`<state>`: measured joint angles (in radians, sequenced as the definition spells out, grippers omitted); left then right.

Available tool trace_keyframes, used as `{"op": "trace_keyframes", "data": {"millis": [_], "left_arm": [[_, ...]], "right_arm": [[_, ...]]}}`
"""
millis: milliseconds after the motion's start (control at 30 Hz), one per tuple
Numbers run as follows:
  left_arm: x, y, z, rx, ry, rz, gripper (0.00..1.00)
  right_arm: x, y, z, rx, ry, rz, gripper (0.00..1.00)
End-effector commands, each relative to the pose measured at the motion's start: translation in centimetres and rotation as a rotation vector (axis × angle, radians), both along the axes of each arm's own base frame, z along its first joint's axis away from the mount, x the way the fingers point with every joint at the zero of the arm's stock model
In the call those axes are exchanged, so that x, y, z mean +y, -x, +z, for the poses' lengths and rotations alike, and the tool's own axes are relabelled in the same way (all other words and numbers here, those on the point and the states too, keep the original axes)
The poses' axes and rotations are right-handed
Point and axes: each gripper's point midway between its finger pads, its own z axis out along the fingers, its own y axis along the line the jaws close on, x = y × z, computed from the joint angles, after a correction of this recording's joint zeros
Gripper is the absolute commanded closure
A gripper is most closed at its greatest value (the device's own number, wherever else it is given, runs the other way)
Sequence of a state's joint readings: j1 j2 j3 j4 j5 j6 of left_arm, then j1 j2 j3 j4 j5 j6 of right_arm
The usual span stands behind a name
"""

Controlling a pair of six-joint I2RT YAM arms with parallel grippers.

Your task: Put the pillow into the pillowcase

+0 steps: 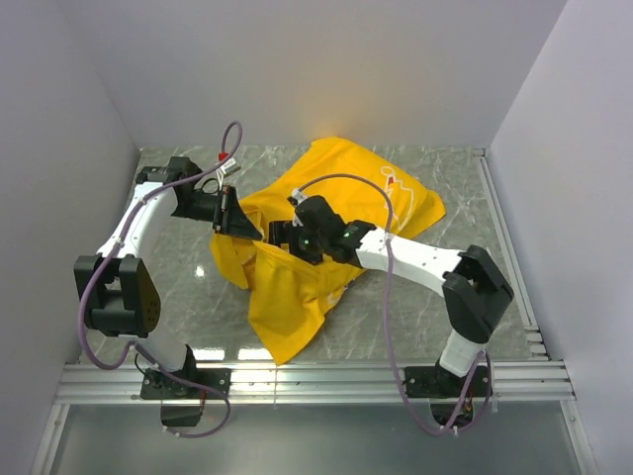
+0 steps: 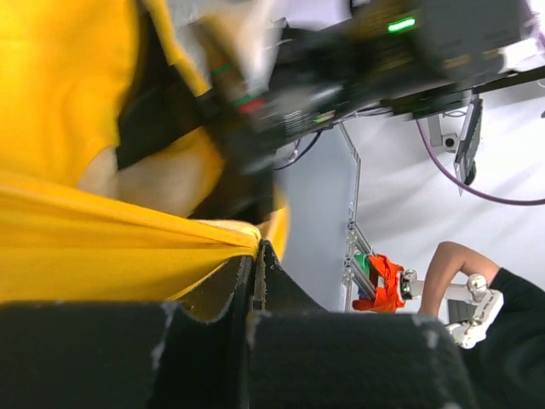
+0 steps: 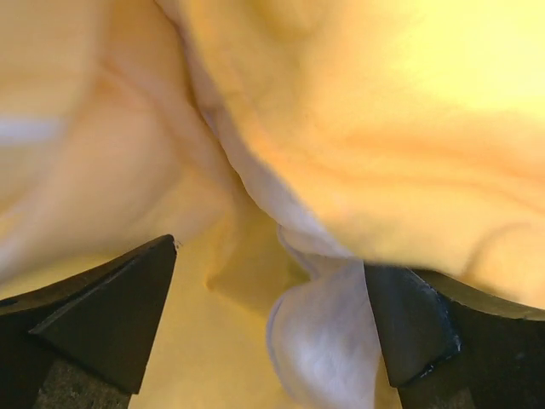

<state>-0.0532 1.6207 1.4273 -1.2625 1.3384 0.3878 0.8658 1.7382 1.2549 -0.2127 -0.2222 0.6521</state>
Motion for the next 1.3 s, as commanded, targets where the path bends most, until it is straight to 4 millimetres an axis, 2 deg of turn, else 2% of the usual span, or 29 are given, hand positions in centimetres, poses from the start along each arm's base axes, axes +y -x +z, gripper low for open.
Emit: {"op": "trace_keyframes", "data": {"millis": [0,100,167,200,267,300,367,400,567,633,667,700,800,867,900,933,1067,1100,1167,1267], "left_arm": [[0.3,0.3,0.1,-0.032,0.007,0.011,0.97],[1.0,0.5,-1.6,-0.021,-0.039,0.02,0.98],[1.3,0.9,-2.9,-0.038,-0.061,0.002,0.99],[1.6,1.3,-3.5,-0.03,-0.087,-0.009,0.99],[1.8,1.7,-4.8,-0.033,-0.106,-0.025,1.0],[1.9,1.9,-5.2,-0.034,-0.115,-0.033,1.0],[2.1,2.4,-6.4,-0.032,-0.135,-0.05,0.99],[2.2,2.6,-6.7,-0.038,-0.143,-0.058,0.99],[2.7,3.4,-8.4,-0.051,-0.196,-0.077,1.0],[2.8,3.5,-8.7,-0.049,-0.203,-0.07,0.99],[2.8,3.4,-8.8,-0.054,-0.21,-0.068,0.99],[2.8,3.2,-8.8,-0.057,-0.21,-0.058,0.99],[2.6,3.2,-8.2,-0.069,-0.189,-0.054,1.0],[2.4,3.2,-7.7,-0.083,-0.173,-0.057,0.99],[2.2,3.5,-7.2,-0.072,-0.15,-0.058,1.0],[2.1,3.3,-6.8,-0.082,-0.134,-0.061,0.99],[1.2,3.0,-3.9,-0.082,-0.011,-0.051,0.99],[1.0,2.8,-3.5,-0.079,0.005,-0.046,0.99],[0.8,2.2,-2.5,-0.072,0.034,-0.037,1.0],[0.9,1.8,-2.2,-0.101,0.019,-0.039,0.99]], "right_arm": [[-3.2,-2.1,3.0,-0.163,0.111,-0.036,0.02],[-4.6,-3.2,3.5,-0.231,0.169,-0.057,0.1],[-4.9,-3.3,3.4,-0.253,0.2,-0.033,0.11],[-5.2,-3.6,2.1,-0.268,0.261,-0.016,0.07],[-5.2,-4.3,1.2,-0.274,0.32,-0.005,0.03],[-5.7,-4.3,-0.9,-0.229,0.391,0.005,0.02],[-6.0,-4.3,-1.6,-0.187,0.376,0.008,0.03],[-5.3,-4.7,-0.3,-0.219,0.306,0.001,0.05],[-3.2,-3.2,1.7,-0.266,0.166,0.117,0.06],[-3.1,-3.4,1.0,-0.273,0.214,0.127,0.07],[-3.0,-4.1,1.4,-0.295,0.233,0.109,0.09],[-3.4,-4.3,0.6,-0.285,0.272,0.105,0.16],[-4.1,-4.8,0.8,-0.305,0.318,0.093,0.23],[-4.5,-4.6,0.6,-0.303,0.335,0.105,0.32],[-4.7,-4.3,0.6,-0.302,0.341,0.119,0.45],[-4.8,-4.0,0.5,-0.292,0.342,0.133,0.53],[-4.8,-2.8,0.5,-0.285,0.314,0.19,0.7],[-4.8,-2.8,0.5,-0.289,0.313,0.191,0.87],[-5.1,-3.4,0.9,-0.305,0.328,0.175,1.0],[-5.6,-4.6,1.8,-0.333,0.344,0.141,1.0]]}}
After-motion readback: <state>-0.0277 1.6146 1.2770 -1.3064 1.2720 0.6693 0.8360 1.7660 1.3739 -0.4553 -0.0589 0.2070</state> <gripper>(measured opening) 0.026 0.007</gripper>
